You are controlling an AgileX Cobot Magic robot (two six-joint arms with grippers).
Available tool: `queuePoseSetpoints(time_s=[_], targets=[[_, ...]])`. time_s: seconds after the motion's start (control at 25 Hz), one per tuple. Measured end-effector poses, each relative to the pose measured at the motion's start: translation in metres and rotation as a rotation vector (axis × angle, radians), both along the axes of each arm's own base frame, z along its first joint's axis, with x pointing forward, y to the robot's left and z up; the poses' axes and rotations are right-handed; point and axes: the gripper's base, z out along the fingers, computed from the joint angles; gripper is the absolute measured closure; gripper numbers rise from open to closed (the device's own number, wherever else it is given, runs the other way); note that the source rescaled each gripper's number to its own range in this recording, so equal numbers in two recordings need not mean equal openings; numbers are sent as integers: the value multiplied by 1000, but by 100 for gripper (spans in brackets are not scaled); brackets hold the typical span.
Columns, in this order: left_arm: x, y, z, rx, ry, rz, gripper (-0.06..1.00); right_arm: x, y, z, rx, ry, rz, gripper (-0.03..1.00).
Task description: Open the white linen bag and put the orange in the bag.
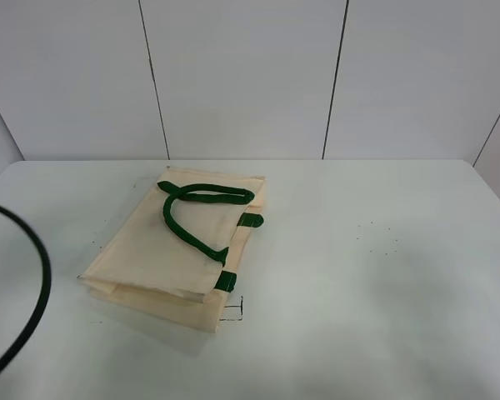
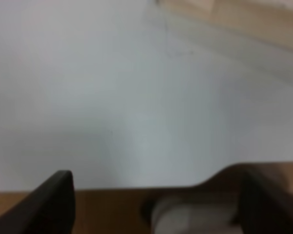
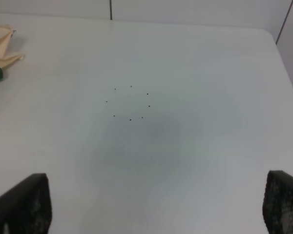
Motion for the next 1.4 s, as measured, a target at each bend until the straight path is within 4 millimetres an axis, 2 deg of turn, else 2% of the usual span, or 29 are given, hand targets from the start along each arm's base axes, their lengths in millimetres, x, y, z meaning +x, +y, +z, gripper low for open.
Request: queuePoseSetpoints(time_s=[0.2,0.4,0.84,1.04,1.4], targets=[[-39,-1,-8,7,-179,-3,3,0,0,0,0,0,0,-2],[-60,-2,-4,10,-318,-3,3,0,0,0,0,0,0,-2],[-68,-2,-4,13,-370,-4,3,0,0,0,1,0,0,-2],[-82,-3,-4,16,-461,-4,3,0,0,0,1,0,0,-2],[-83,-3,-4,17,-466,-5,3,0,0,0,1,0,0,-2]])
